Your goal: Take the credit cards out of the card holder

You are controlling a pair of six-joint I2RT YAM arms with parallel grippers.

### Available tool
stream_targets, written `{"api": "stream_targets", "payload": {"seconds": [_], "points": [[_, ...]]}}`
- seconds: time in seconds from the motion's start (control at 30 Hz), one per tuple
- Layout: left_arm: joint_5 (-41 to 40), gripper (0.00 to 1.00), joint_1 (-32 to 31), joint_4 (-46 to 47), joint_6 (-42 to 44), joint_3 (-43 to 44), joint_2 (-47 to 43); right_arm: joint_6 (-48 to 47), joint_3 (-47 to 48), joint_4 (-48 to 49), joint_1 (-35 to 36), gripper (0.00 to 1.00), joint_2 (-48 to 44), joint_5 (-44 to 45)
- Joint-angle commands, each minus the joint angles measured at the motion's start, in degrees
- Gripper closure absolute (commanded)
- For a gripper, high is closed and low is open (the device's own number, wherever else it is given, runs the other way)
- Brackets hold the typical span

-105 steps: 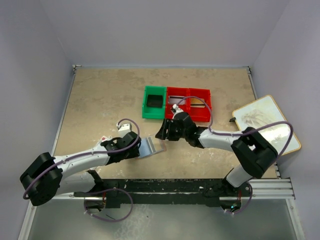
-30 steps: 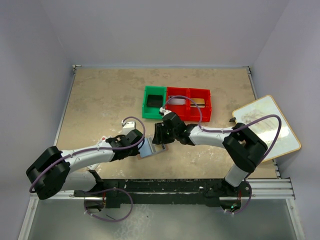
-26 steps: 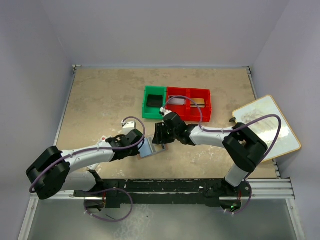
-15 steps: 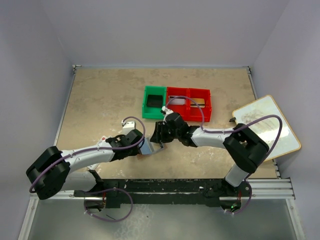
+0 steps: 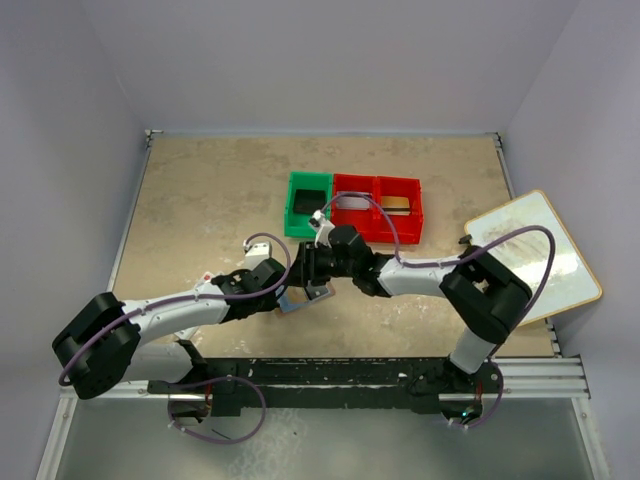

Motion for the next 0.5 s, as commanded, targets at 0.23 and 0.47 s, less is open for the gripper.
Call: {"api": "stream_targets", "payload": {"seconds": [0.23,0.47], "points": [[-2.6,0.91,0.0,-2.3,-2.0,-0.3,-4.7,0.4,1.6,3.5,0.6,0.52,3.6,-3.2],[-3.6,0.77,0.0,-3.8,-2.6,0.8,-11.0,-3.0,1.4,-4.3,-1.4,0.52,-2.6,2.7]]}}
